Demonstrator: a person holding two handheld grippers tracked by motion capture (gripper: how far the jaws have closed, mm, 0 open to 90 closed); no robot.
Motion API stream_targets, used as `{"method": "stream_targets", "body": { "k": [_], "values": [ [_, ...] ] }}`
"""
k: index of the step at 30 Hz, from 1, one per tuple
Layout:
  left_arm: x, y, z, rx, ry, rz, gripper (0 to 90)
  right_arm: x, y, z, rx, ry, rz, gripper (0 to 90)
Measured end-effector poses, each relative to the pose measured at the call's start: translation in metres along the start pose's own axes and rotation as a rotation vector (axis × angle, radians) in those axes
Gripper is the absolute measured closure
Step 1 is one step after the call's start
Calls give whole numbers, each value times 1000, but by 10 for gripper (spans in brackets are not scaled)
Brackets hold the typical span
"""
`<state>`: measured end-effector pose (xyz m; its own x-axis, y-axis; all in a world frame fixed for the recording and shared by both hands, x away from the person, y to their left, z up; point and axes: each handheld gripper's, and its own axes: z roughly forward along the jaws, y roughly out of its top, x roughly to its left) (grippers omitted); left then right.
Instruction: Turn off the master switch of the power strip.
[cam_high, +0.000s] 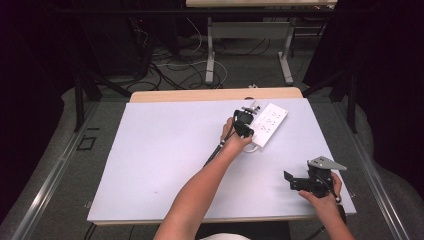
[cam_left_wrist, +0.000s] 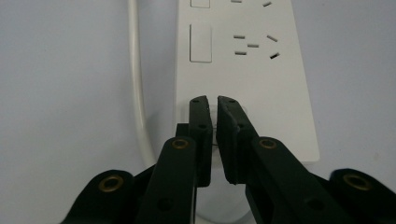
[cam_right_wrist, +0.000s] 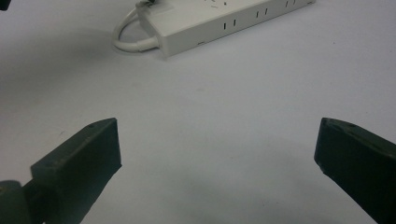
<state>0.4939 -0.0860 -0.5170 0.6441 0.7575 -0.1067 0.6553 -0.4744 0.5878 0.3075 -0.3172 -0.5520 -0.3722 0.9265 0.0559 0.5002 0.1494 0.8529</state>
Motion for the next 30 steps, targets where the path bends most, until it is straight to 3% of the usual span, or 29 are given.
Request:
{"method": "stream_targets", "body": {
  "k": [13, 14, 15, 17, 18, 19, 30],
  "values": [
    [5, -2, -8, -21, -5, -14, 723, 0, 0, -1, 7, 5, -4, 0],
    [5, -2, -10, -23, -1, -20, 715, 1, 0, 1, -15, -7, 2, 0],
    [6, -2, -11, -30, 2, -20, 701, 0, 1, -2, 14, -3, -3, 0],
    [7, -2, -13, -33, -11, -43, 671, 1, 0, 0, -3, -5, 1, 0],
    [9, -2, -15, -31, -16, -27, 661, 0, 1, -2, 21, 0, -1, 0],
    [8, -2, -16, -36, -15, -40, 653, 1, 0, 0, -1, -6, 0, 0],
    [17, -9, -24, -46, -26, -55, 557, 2, 1, -1, 8, 1, 0, 0]
  ]
}}
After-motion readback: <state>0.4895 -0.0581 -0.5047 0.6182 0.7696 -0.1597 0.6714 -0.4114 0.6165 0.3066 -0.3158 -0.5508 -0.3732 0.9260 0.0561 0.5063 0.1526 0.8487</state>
